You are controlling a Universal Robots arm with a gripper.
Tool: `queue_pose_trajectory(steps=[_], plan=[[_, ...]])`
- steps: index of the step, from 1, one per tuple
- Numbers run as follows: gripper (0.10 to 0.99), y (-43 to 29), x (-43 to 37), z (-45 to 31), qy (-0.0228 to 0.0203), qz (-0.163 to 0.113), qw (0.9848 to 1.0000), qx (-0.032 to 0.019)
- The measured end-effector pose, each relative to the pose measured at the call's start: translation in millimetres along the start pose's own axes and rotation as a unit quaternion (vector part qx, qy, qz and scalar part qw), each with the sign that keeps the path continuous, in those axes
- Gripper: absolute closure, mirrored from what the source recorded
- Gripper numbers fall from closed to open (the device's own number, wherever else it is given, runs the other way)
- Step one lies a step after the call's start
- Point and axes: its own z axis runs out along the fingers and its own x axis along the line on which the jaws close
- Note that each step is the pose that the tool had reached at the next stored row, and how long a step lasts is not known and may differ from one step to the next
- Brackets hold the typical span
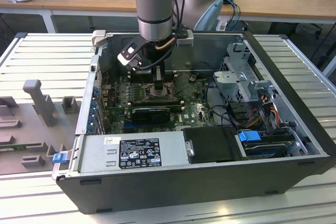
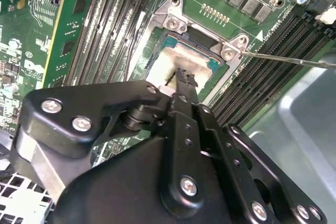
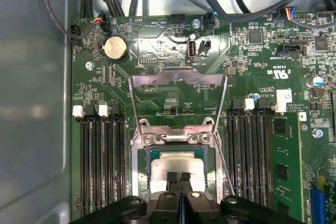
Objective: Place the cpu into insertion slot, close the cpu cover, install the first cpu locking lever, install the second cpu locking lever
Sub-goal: 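Place the cpu into insertion slot, then close the cpu cover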
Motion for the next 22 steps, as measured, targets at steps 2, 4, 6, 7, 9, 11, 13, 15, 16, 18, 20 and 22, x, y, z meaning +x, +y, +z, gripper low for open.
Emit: queue_pose_trajectory(steps=[2,4,6,7,9,11,13,15,16,18,20,22], plan=[[0.98,0.2,0.0,-1.9,-0.0001,0.0,1.0,0.0],[0.98,0.3,0.0,-3.0,-0.0001,0.0,1.0,0.0],[0.98,0.4,0.1,-5.1,-0.0001,0.001,1.0,0.0],[0.98,0.6,0.1,-6.5,-0.0001,0.001,1.0,0.0],[0.98,0.7,0.1,-8.0,-0.0001,0.001,1.0,0.0],[0.98,0.8,0.2,-8.0,-0.0001,0.001,1.0,-0.0001],[0.98,3.1,-0.3,-7.8,-0.0002,0.002,1.0,0.0],[0.98,5.1,-1.1,-7.7,-0.0003,0.002,1.0,0.0],[0.98,5.6,-1.1,-7.7,-0.0003,0.002,1.0,0.0],[0.98,5.9,-1.1,-7.8,-0.0003,0.002,1.0,0.0001],[0.98,6.2,-1.1,-11.0,-0.0003,0.002,1.0,0.0001],[0.98,6.4,-1.0,-13.7,-0.0002,0.002,1.0,0.0001]])
